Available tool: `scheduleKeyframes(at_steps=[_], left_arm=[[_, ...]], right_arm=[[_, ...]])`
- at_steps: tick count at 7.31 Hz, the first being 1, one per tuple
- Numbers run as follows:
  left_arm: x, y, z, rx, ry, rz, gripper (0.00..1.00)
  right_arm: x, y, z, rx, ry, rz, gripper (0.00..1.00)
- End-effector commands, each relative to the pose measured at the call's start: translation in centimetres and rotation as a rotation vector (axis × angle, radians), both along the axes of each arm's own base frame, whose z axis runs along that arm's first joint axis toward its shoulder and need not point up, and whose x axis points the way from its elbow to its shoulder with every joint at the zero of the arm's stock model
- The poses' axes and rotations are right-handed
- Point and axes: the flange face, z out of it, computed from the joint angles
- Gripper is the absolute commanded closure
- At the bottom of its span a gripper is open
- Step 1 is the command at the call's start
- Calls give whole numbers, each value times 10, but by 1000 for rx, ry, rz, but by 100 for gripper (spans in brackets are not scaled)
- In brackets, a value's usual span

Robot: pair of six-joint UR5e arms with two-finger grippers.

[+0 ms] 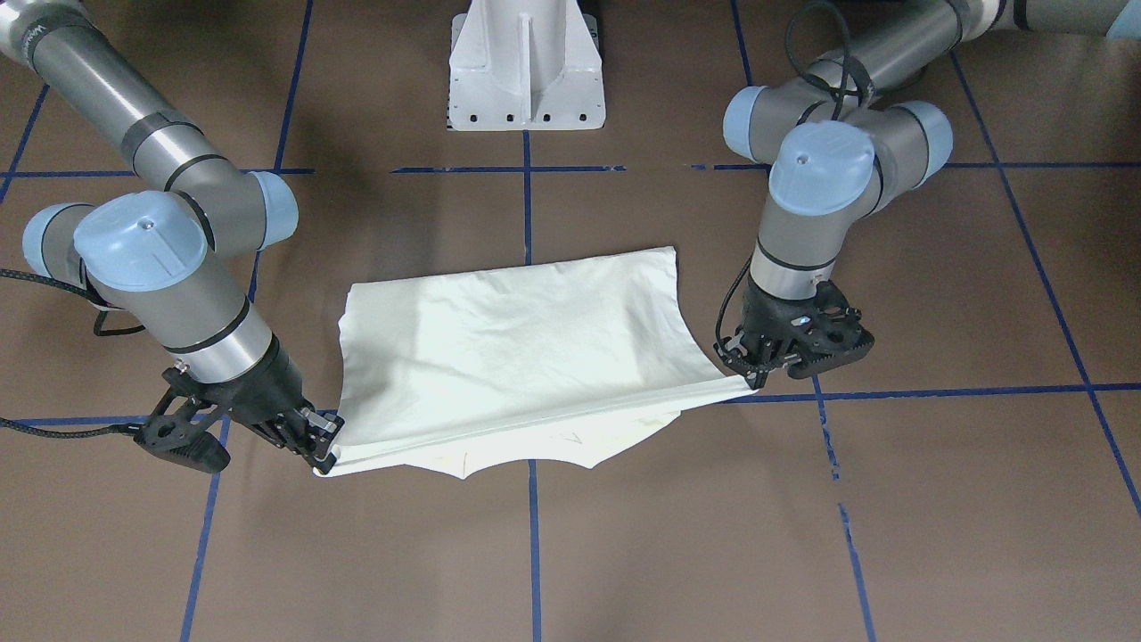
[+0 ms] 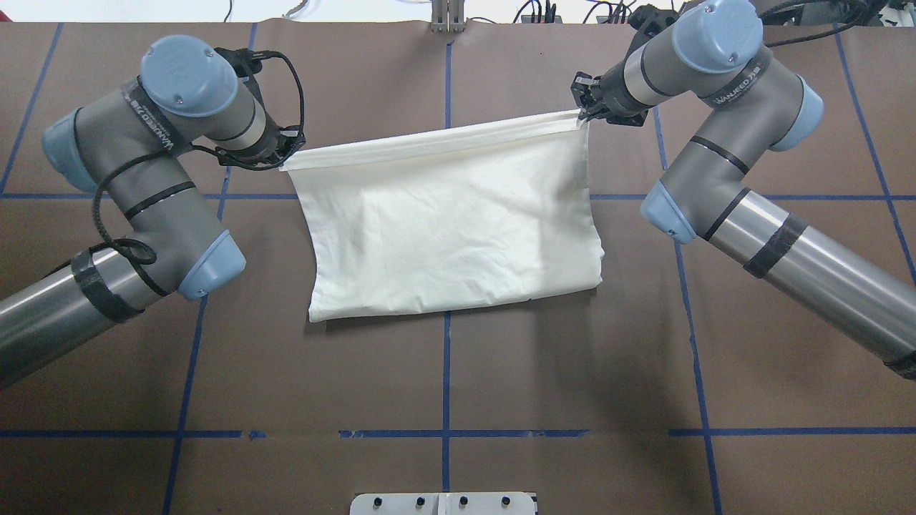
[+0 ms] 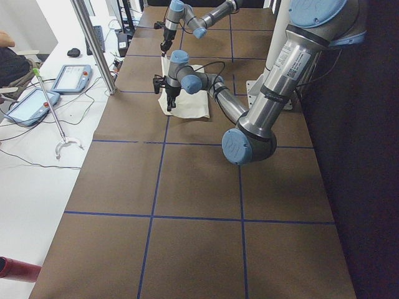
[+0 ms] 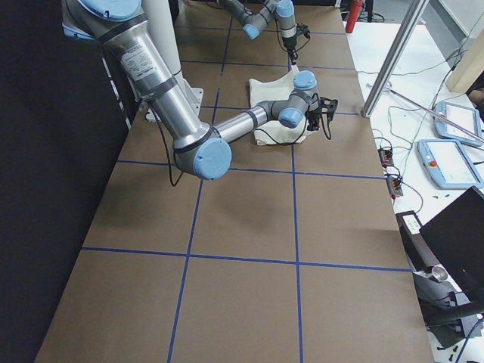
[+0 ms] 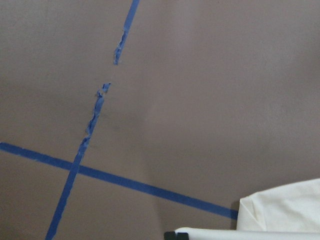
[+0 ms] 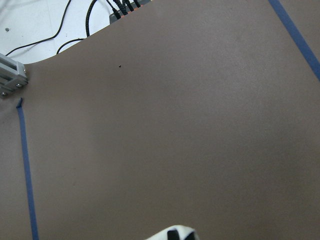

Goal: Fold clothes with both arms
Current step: 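Carry the hem with both grippers farther from the robot toward the collar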

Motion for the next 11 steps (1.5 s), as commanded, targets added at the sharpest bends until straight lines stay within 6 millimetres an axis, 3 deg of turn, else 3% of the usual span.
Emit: scheduleKeyframes(at_steps=[1,4,5,6,8,9,10,11], left_arm=[[8,-11,2,4,-2,-14,100],[11,-12,-11,28,26,-14,100],[11,-12,-10,30,25,-12,34],[11,-12,-10,26,23,-13,0],[2,-17,-10,27,16,-23,0],[1,-15,-12,30,21,-20,0],[-2,-14,-11,31,22,-19,0],[-7,-11,-19,44,36,-22,0]], right_arm=[[-10,2,4,-5,9,-10,100],[-18,13,-2,5,-5,-31,100],[-16,15,7,-3,2,-35,85],[-17,16,16,0,18,-46,1],[-11,24,6,24,-25,-98,0],[3,44,9,33,-54,-113,0],[20,86,8,55,-79,-135,0],[36,145,20,67,-86,-172,0]])
